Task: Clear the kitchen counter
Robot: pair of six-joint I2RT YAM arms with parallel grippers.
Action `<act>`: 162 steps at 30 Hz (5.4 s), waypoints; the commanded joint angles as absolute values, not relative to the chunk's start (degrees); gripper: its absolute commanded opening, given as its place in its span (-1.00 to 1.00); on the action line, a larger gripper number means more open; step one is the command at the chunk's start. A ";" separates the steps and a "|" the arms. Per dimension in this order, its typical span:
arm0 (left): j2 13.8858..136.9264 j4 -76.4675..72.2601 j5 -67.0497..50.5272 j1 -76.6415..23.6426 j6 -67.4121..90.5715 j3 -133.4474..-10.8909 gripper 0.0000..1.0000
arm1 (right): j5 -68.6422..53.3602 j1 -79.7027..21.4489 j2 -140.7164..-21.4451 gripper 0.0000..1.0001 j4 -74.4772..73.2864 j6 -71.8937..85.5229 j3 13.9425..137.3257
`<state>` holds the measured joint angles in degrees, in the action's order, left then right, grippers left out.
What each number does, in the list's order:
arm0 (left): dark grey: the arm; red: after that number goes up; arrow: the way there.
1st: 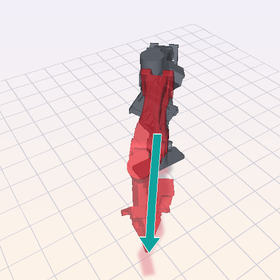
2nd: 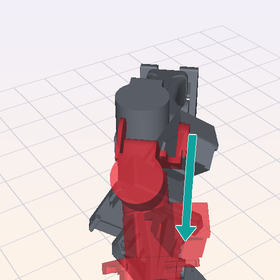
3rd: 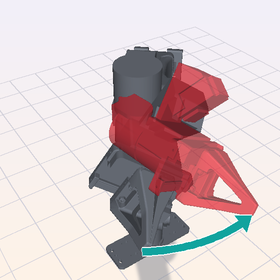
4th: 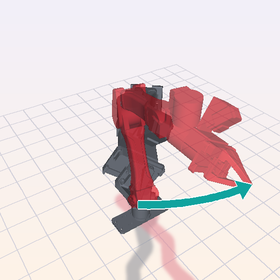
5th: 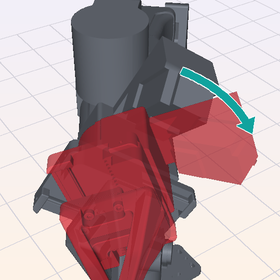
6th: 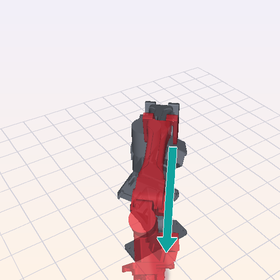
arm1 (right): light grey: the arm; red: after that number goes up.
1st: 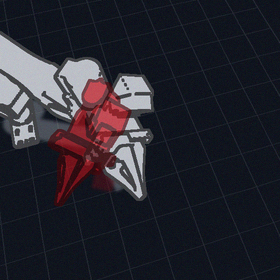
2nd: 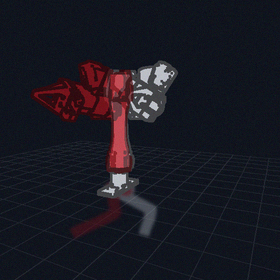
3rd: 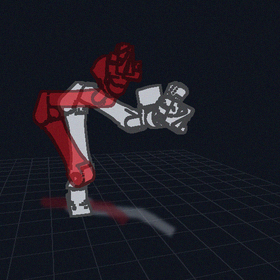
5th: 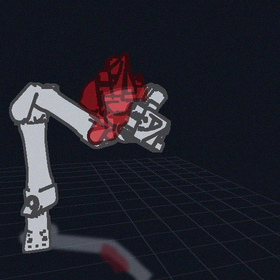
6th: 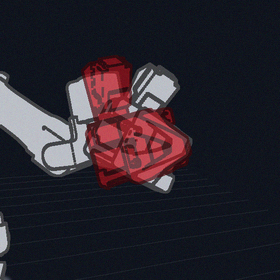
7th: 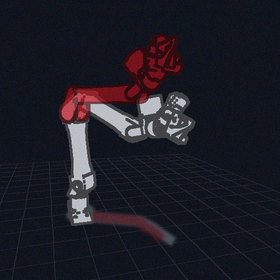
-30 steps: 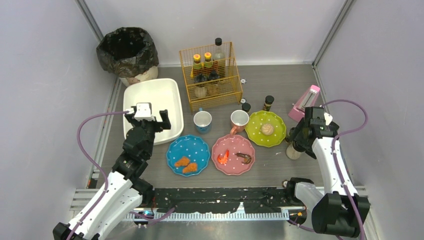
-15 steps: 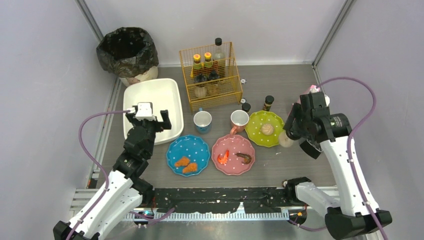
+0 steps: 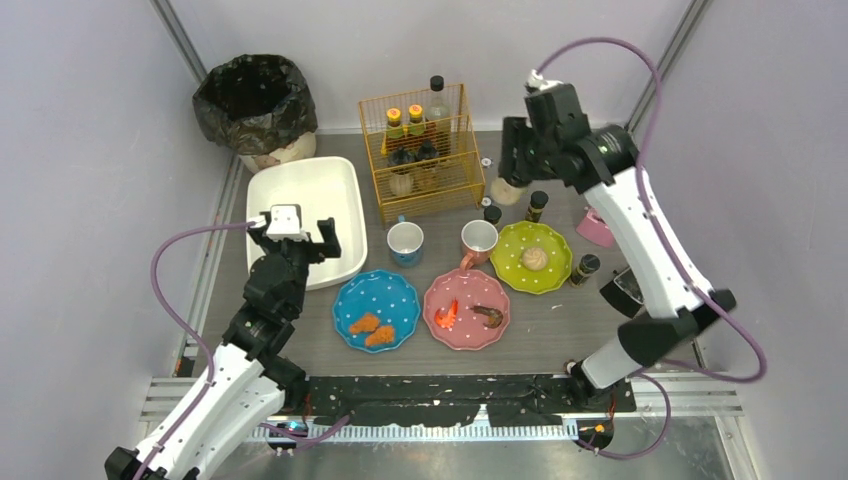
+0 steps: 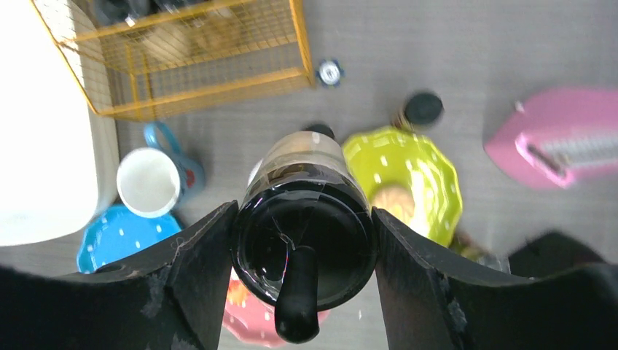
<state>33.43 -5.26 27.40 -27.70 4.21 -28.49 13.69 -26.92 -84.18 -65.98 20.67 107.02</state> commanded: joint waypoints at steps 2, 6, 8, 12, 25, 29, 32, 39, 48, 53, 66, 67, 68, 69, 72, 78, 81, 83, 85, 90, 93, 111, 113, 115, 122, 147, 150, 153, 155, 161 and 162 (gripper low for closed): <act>32.21 -5.65 27.43 -27.60 4.06 -31.85 0.98 | 13.76 -29.37 -94.65 -0.89 -54.13 13.49 122.71; 31.33 -4.98 27.79 -27.61 4.00 -31.97 0.98 | 12.38 -30.01 -103.48 -0.89 -47.92 11.14 131.96; 31.12 -4.80 27.94 -27.60 3.96 -31.93 0.98 | 12.95 -30.09 -107.44 -0.89 -45.35 10.21 134.69; 30.79 -4.34 28.23 -27.60 3.71 -31.97 0.98 | 13.41 -30.15 -113.02 -0.89 -39.27 8.88 135.56; 30.46 -4.13 28.69 -27.60 3.27 -31.88 0.98 | 17.97 -30.16 -122.72 -0.89 -29.29 4.63 132.05; 30.57 -4.13 28.76 -27.60 3.16 -31.88 0.98 | 17.81 -30.10 -124.09 -0.89 -31.42 5.49 131.17; 30.71 -4.13 28.75 -27.59 3.09 -31.88 0.98 | 18.14 -30.15 -123.75 -0.81 -31.34 6.06 128.62; 31.10 -4.18 28.64 -27.60 3.08 -31.98 0.98 | 20.65 -30.17 -126.98 -0.33 -31.03 5.76 130.19; 31.11 -3.96 28.44 -27.60 3.10 -31.96 0.98 | 23.02 -30.06 -131.07 -0.14 -29.13 6.88 129.78; 31.08 -4.01 28.26 -27.55 3.16 -31.92 0.98 | 23.14 -29.75 -131.50 0.35 -28.63 8.32 128.96; 31.42 -3.97 28.23 -27.60 3.08 -32.13 0.98 | 21.93 -29.72 -119.10 0.95 -30.78 6.60 126.31; 31.45 -3.96 28.21 -27.61 3.09 -32.08 0.98 | 22.12 -29.67 -118.26 0.95 -30.79 6.37 125.64; 31.43 -3.96 28.17 -27.60 3.08 -32.10 0.98 | 22.67 -29.57 -116.49 0.95 -30.77 6.10 124.09; 31.39 -3.96 28.17 -27.60 3.10 -32.06 0.98 | 23.02 -29.50 -115.59 0.95 -30.81 5.95 123.17; 31.46 -3.98 28.06 -27.60 3.16 -32.09 0.98 | 24.21 -28.88 -111.12 0.95 -31.20 5.78 117.50; 31.81 -3.87 27.91 -27.60 3.42 -32.11 0.98 | 26.27 -25.01 -105.30 0.92 -34.44 9.45 106.65; 32.06 -3.87 27.66 -27.60 3.59 -32.24 0.98 | 24.77 -21.24 -103.38 0.88 -35.15 11.81 101.33; 32.24 -3.87 27.43 -27.64 3.69 -32.20 0.98 | 23.26 -18.94 -102.46 0.85 -35.52 13.70 97.59; 32.34 -3.87 27.39 -27.60 3.80 -32.19 0.98 | 21.74 -16.96 -101.77 0.83 -35.60 15.37 92.96; 32.68 -3.87 27.26 -27.61 3.87 -32.21 0.98 | 22.14 -13.82 -101.85 0.80 -35.51 17.28 87.05; 32.77 -3.87 27.21 -27.60 3.98 -32.18 0.98 | 21.97 -12.52 -102.23 0.75 -35.53 18.21 84.42; 32.74 -4.04 26.62 -27.60 4.31 -32.14 0.98 | 17.43 -12.32 -96.71 -0.47 -34.13 16.25 82.57; 32.79 -4.04 26.57 -27.59 4.39 -32.15 0.98 | 18.00 -13.68 -95.97 -0.49 -35.05 15.30 84.67; 32.84 -4.05 26.39 -27.60 4.48 -32.10 0.98 | 18.91 -15.44 -95.44 -0.49 -36.11 14.23 87.32; 32.82 -4.04 25.97 -27.68 4.75 -32.11 0.98 | 21.18 -23.97 -96.25 -0.49 -39.03 10.23 98.84; 31.71 -3.82 26.00 -27.66 5.00 -32.16 0.98 | 18.85 -31.19 -118.13 -0.41 -41.36 8.79 116.60; 31.64 -3.69 26.02 -27.66 5.01 -32.09 0.98 | 19.31 -31.10 -120.48 -0.34 -41.54 9.09 117.62; 31.51 -3.69 25.91 -27.67 5.01 -32.12 0.98 | 19.99 -30.84 -122.98 -0.25 -42.50 9.38 118.98; 31.48 -3.69 25.86 -27.68 5.01 -32.13 0.98 | 20.22 -30.54 -124.41 -0.19 -43.62 9.84 120.22; 31.53 -3.69 25.85 -27.61 5.01 -32.14 0.98 | 19.40 -30.16 -124.80 0.18 -44.72 11.00 120.93; 31.53 -3.69 25.86 -27.68 5.01 -32.13 0.98 | 19.22 -30.15 -124.58 0.28 -44.73 10.99 120.94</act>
